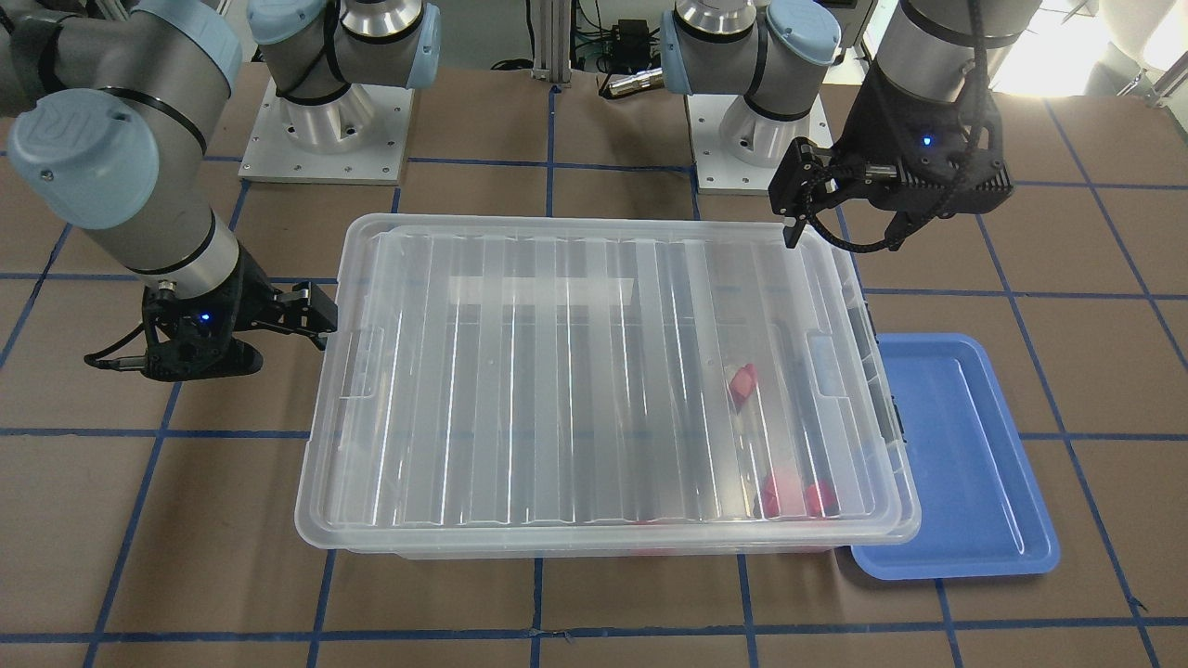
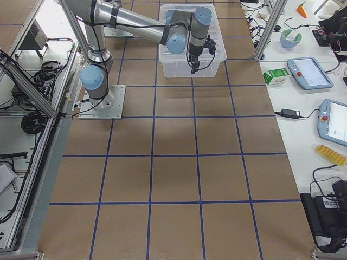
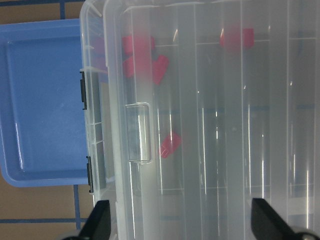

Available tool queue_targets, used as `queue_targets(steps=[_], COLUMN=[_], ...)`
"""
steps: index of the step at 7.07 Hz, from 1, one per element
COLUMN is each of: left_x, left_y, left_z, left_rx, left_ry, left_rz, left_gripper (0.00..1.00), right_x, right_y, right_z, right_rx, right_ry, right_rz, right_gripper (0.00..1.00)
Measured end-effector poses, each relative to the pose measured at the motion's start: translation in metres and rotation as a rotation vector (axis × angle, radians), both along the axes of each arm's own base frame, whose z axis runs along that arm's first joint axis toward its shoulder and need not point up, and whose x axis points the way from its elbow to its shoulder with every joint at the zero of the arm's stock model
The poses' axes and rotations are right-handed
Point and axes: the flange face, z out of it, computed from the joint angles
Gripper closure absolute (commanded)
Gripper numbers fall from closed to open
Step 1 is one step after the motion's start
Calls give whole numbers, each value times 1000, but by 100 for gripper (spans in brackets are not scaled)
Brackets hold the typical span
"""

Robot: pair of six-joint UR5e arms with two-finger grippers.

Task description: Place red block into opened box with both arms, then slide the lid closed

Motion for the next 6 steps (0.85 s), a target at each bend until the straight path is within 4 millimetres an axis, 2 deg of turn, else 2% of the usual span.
queue_targets(steps=[1,2,3,5,6], left_x=[0,0,0,0,0], left_y=[1,1,1,1,1], left_z=[1,1,1,1,2], left_rx=[0,0,0,-1,-1], left_ry=[1,2,3,5,4], left_rz=[0,1,1,1,2], left_gripper=[0,0,0,0,0], right_x=[3,4,4,16,36], right_y=[-3,-8,-11,-2,6], right_z=[5,19,42,113,143], right_rx=[-14,-41,-71,-124,-144], right_ry=[2,9,16,17,9], right_rz=[6,6,5,-39,-71], right_gripper=[0,0,0,0,0])
